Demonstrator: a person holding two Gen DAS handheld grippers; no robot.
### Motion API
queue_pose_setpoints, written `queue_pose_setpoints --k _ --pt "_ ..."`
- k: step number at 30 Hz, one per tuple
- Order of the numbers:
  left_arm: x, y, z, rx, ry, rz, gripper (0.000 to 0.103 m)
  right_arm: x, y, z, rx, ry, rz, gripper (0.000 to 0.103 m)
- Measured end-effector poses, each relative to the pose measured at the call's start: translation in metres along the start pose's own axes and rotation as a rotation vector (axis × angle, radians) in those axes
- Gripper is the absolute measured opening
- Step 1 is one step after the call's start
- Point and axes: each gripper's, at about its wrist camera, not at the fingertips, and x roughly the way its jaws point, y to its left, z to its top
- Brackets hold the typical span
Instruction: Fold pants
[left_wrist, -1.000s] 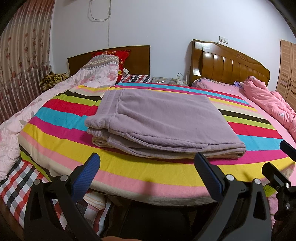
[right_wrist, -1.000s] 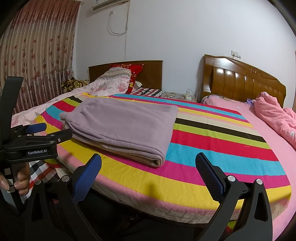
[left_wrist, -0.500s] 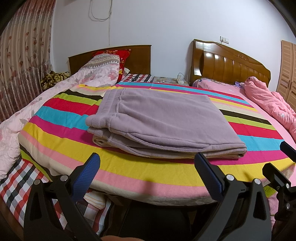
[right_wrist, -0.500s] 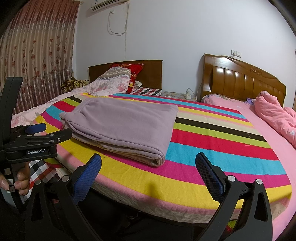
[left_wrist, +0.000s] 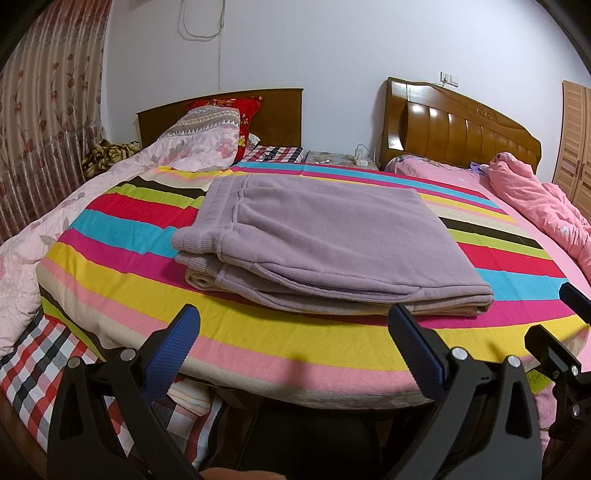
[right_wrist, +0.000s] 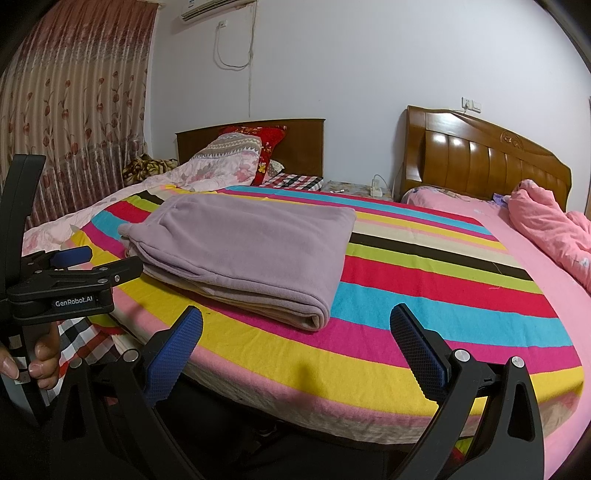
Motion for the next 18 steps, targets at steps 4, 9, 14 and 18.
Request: queue_pose_setpoints --k 4,9,14,18 --pt "-0.002 -0.001 -0.004 -0.004 0.005 -0.003 0.101 -0.001 0.001 -0.002 0.001 0.0 0.001 0.098" --pt "-0.001 0.003 -0.006 -0.025 0.015 -0.012 0.101 -0.001 0.0 -0.001 0.003 0.001 0.001 0.098" --pt "0.007 0.018 -0.002 -0.076 0.046 0.004 0.101 -0.003 -0.004 -0.004 0.031 -0.003 0.002 0.098" --pt "0.009 0.068 0.002 -0.204 0.015 0.128 0.101 -0.016 -0.042 -0.003 0.162 -0.059 -0.079 0.098"
